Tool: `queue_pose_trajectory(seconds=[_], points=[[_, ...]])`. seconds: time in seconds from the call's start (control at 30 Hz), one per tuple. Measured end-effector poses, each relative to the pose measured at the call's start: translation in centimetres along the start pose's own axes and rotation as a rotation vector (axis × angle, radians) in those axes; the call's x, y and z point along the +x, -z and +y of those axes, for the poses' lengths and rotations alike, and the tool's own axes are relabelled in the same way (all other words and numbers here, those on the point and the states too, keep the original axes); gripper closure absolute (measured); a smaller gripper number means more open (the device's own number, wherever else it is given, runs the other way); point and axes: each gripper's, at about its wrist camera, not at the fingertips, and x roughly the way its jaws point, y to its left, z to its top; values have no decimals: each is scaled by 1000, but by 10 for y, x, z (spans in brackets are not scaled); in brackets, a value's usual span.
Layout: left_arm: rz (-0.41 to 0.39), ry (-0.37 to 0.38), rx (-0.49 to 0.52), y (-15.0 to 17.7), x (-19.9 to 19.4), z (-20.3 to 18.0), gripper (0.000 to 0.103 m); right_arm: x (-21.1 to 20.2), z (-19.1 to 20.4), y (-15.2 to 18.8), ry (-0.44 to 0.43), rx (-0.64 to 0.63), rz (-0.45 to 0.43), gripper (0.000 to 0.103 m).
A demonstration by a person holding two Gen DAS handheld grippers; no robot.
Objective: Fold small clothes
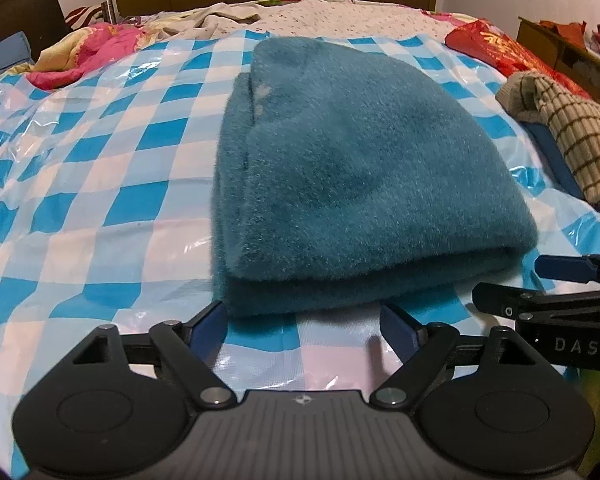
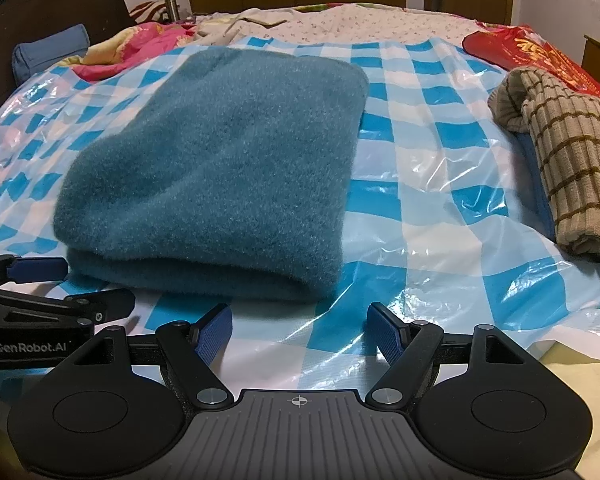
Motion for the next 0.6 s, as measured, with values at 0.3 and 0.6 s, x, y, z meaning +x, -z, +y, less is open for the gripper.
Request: queue_pose_trajectory(seconds=[0.3,0.6], points=[[-10,-5,-7,-1,-1,1,6,-2,3,1,9,-6,-7,27],[-17,-4,-12,-1,-3,2,3,-4,3,1,10,-8,-13,27]])
